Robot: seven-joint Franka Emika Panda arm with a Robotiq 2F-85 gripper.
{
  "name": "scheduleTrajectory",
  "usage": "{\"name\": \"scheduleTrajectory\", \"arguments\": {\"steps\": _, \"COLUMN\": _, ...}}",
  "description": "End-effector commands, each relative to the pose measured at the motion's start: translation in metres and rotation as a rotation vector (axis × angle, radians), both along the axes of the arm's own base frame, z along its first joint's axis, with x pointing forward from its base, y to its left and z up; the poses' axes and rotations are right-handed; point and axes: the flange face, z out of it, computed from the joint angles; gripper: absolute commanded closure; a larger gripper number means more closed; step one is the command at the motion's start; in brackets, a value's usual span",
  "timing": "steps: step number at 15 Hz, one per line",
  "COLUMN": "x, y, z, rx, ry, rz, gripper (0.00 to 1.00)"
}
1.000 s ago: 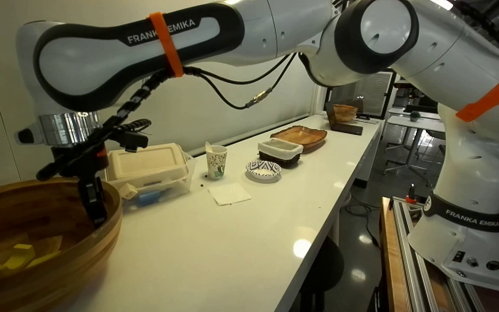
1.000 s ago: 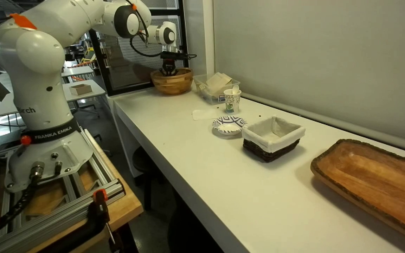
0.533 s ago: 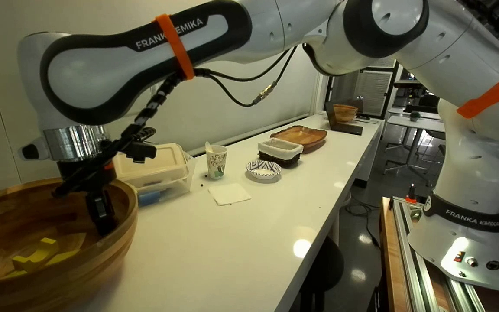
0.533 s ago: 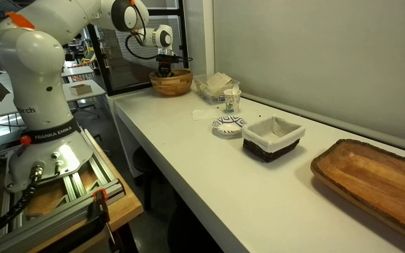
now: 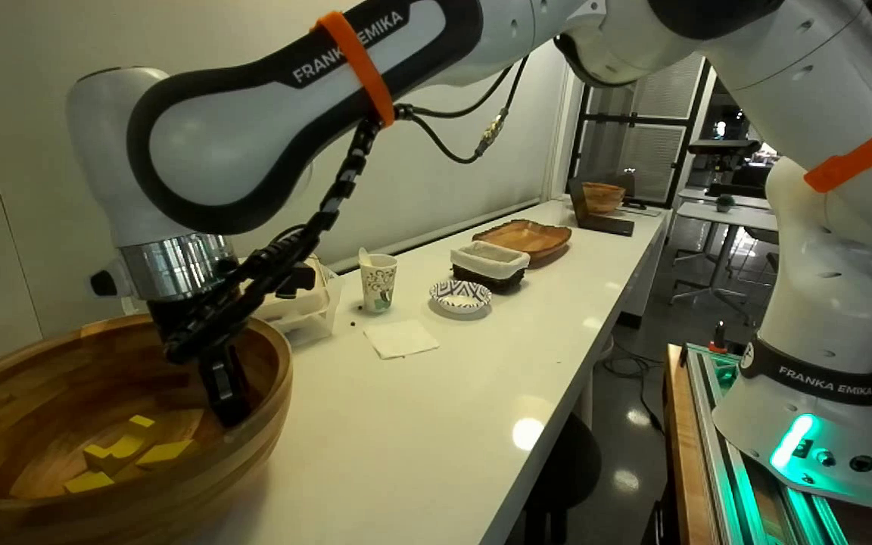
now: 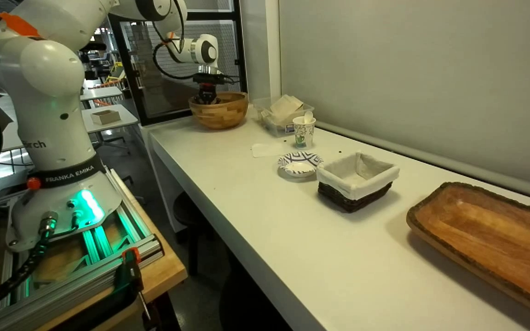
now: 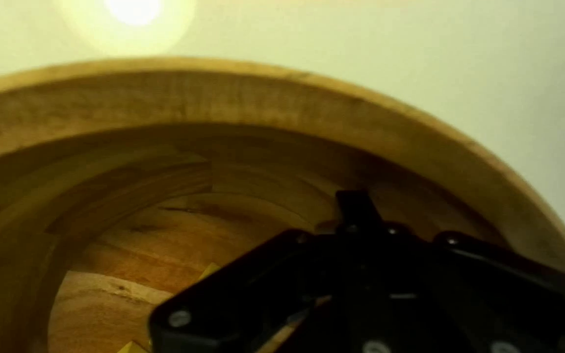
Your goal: Move the box and bowl
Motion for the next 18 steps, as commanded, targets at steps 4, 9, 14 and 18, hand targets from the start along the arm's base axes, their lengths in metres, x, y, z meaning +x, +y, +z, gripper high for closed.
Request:
{"name": "scheduleTrajectory", "arguments": {"steps": 4, "x": -0.064, "y": -0.044, "z": 0.002, "rx": -0.105, "ry": 0.055, "rz": -0.190, "gripper": 1.00}}
{"name": "scheduleTrajectory", "arguments": {"steps": 9, "x": -0.098, "y": -0.094, "z": 0.009, "rx": -0.193, "ry": 0.081, "rz": -0.340, "gripper": 1.00}}
{"name": "scheduleTrajectory", "arguments": {"steps": 14, "x": -0.139, "y": -0.162, "z": 0.014, "rx": -0.285, "ry": 0.113, "rz": -0.488, "gripper": 1.00}}
{"name": "scheduleTrajectory", "arguments": {"steps": 18, "x": -0.165, "y": -0.224, "z": 0.010, "rx": -0.375, "ry": 0.099, "rz": -0.645, "gripper": 1.00}}
